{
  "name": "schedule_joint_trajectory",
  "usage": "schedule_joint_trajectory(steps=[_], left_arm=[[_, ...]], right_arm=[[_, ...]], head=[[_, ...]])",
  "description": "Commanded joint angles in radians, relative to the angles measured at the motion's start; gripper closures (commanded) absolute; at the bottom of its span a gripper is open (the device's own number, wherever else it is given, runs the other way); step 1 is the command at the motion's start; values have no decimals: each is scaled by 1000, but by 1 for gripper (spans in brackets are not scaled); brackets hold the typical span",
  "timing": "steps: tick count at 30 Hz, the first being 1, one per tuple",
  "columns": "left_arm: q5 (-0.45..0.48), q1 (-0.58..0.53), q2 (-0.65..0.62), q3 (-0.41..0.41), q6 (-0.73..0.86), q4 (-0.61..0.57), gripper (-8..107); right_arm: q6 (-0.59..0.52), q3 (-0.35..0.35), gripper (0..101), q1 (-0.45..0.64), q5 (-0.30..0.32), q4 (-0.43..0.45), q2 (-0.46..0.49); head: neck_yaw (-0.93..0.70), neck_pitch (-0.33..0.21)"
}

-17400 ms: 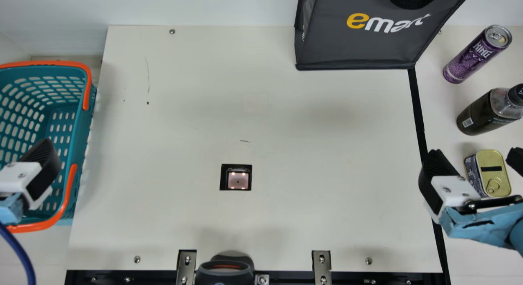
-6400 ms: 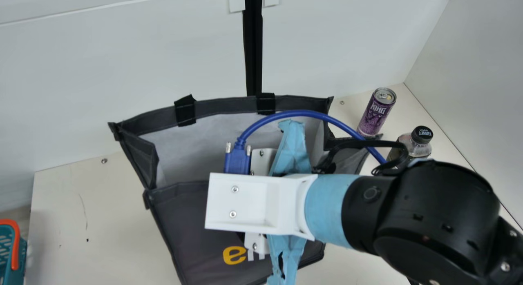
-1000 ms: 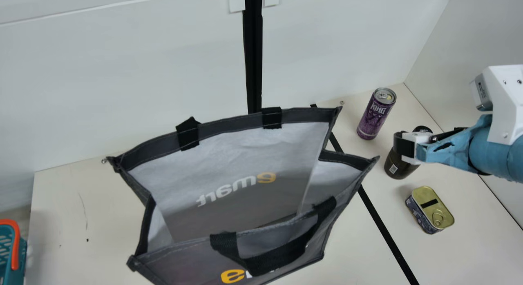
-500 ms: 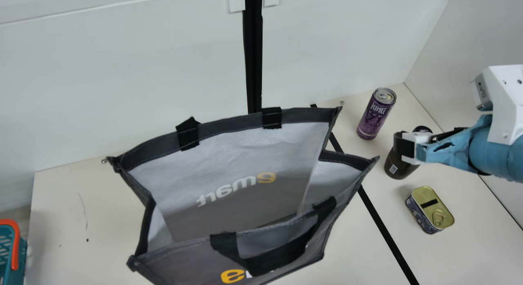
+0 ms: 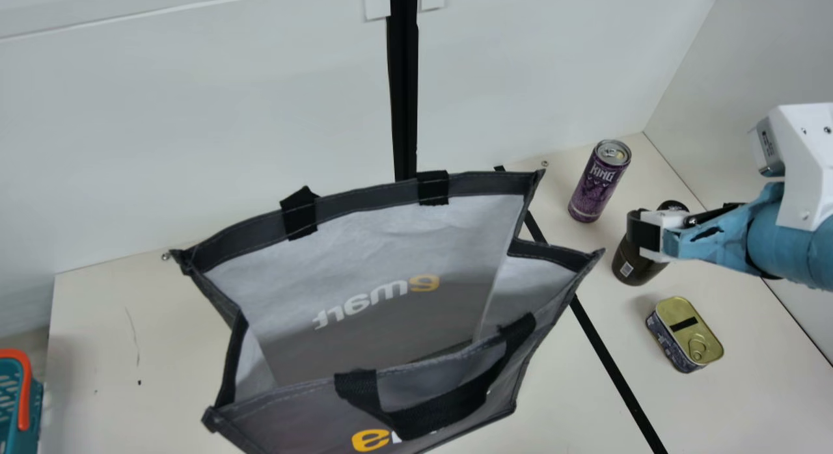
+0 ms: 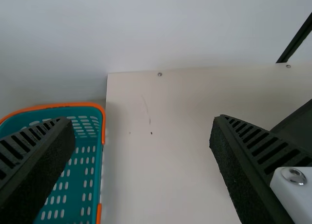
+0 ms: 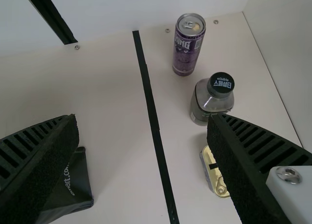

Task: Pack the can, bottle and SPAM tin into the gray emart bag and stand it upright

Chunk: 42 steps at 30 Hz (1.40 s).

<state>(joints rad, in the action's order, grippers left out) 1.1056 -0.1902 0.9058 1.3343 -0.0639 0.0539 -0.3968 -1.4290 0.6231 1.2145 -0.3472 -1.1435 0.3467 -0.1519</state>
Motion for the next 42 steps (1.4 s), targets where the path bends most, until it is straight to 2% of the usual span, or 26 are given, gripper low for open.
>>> schedule_joint_trajectory(steps=[1, 9, 16, 33, 42], left_arm=[[-6, -16, 16, 20, -6, 7, 9], [-26, -53, 77, 103, -5, 13, 9], [-33, -47, 124, 179, 45, -27, 9], [0, -5, 254, 402, 282, -227, 9], [35, 0, 316, 493, 408, -336, 9]], right_arm=[[0, 0, 6, 0, 0, 0, 0], [0, 0, 6, 0, 0, 0, 0], [0, 0, 6, 0, 0, 0, 0], [0, 0, 6, 0, 0, 0, 0], [0, 0, 6, 0, 0, 0, 0]], head=[[2, -23], [2, -23], [2, -23], [2, -23], [2, -23]])
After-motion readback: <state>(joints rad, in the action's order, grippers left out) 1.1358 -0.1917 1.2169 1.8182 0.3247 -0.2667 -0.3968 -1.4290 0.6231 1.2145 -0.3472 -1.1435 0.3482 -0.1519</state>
